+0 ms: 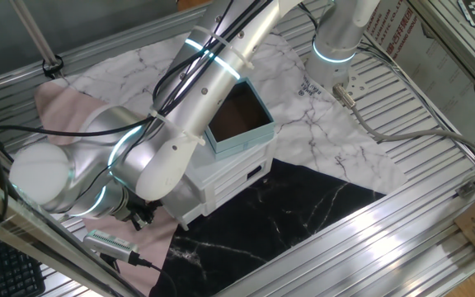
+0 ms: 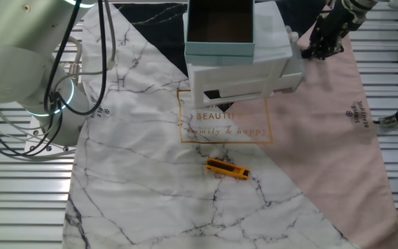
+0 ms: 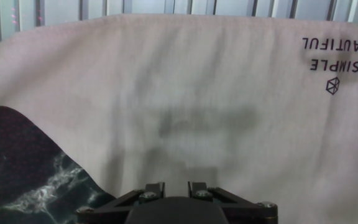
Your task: Grasp the handle and open the drawer
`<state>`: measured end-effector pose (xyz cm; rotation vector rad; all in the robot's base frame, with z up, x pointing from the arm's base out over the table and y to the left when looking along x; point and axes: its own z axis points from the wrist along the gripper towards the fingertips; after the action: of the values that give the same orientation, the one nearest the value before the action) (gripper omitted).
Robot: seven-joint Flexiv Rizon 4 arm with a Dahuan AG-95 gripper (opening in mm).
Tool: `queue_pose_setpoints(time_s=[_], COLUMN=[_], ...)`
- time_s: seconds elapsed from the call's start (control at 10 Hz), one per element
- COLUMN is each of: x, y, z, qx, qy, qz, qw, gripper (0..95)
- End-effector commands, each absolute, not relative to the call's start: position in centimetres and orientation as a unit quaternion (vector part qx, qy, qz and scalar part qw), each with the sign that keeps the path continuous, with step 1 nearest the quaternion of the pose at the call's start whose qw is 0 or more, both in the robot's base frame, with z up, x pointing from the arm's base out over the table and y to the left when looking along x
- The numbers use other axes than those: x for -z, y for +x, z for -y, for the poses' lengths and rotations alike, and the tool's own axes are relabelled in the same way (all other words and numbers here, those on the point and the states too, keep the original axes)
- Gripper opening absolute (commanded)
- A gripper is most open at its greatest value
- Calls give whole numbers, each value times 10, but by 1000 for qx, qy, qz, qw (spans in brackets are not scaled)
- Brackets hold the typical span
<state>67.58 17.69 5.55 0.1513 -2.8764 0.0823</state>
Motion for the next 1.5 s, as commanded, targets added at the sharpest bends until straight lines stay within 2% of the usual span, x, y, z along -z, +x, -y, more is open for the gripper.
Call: queue_pose_setpoints(time_s=[0.1,1.4,1.5], x=[-55,-55,-55], y=[676,675,675], z=[-177,-177,-177], qx=[-30,-16,-16], qy=[52,69,74], qz=[990,991,992], qw=[129,112,103], gripper=[0,0,0])
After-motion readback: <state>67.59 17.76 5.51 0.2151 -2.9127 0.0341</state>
